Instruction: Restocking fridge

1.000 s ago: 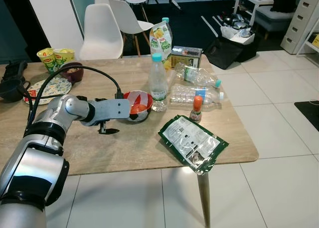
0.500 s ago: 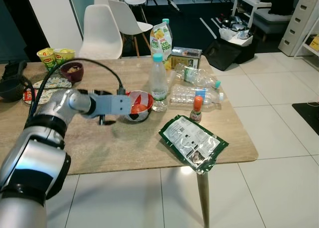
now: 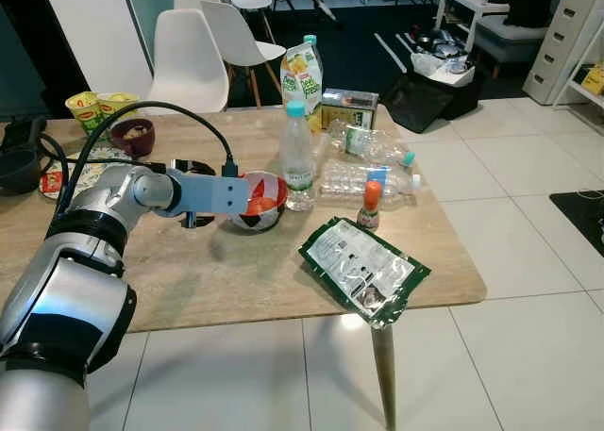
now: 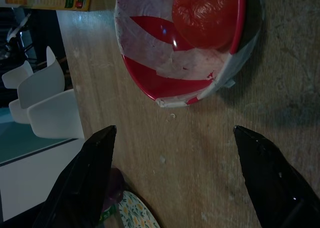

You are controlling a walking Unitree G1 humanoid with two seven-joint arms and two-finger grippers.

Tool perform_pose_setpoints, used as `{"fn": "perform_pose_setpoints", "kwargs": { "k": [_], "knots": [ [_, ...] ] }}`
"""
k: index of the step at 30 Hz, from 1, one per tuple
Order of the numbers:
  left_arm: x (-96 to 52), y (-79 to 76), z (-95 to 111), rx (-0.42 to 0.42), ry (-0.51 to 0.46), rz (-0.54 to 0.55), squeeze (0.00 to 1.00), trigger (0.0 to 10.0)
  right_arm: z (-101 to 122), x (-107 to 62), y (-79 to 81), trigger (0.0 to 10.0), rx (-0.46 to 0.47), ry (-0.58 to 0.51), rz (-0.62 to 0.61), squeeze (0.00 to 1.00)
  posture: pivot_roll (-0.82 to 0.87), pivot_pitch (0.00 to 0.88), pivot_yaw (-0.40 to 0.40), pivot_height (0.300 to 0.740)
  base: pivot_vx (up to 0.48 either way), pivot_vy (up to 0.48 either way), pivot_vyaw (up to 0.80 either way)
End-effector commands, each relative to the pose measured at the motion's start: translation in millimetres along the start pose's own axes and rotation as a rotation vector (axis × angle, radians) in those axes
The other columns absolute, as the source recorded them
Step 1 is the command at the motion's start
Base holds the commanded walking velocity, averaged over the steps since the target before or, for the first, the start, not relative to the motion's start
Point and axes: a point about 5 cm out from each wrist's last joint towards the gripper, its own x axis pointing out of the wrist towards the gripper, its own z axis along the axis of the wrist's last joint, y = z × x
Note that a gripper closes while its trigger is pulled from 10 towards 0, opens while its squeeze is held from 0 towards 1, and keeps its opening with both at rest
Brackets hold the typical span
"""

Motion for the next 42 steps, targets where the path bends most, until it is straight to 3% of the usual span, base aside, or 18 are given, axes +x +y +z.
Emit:
{"fn": "perform_pose_setpoints", "kwargs": {
  "k": [1,9,13,25,32,42],
  "knots": [
    [4.7,0.0,8,-0.006,-0.028,-0.001,0.0,10.0,-2,-0.7,-2.6,10.0,-0.012,-0.001,-0.006,0.0,-0.09,0.0,0.005,0.74,0.0,0.0,0.0],
    [13.4,-10.3,24,0.003,-0.118,-0.093,0.0,10.0,-11,-1.3,0.5,10.0,-0.01,0.014,0.002,0.0,-0.1,0.018,0.026,0.74,0.0,0.0,0.0],
    [17.9,-14.9,30,0.046,-0.119,-0.129,0.0,10.0,-11,-0.7,4.6,10.0,-0.009,0.012,0.01,0.0,-0.1,0.021,0.032,0.74,0.0,0.0,0.0],
    [26.0,-19.6,44,0.111,-0.143,-0.132,0.0,10.0,-12,-0.9,4.1,10.0,-0.016,0.007,0.002,0.0,-0.13,0.027,0.035,0.74,0.0,0.0,0.0],
    [27.3,-15.5,45,0.145,-0.123,-0.058,0.0,10.0,-19,-2.1,2.4,10.0,-0.014,0.02,-0.001,0.0,-0.13,0.036,0.034,0.74,0.0,0.0,0.0],
    [19.8,-3.2,42,0.174,-0.095,-0.065,0.0,10.0,-23,-2.9,1.2,10.0,-0.016,0.024,0.0,0.0,-0.13,0.057,0.026,0.74,0.0,0.0,0.0]
  ]
}}
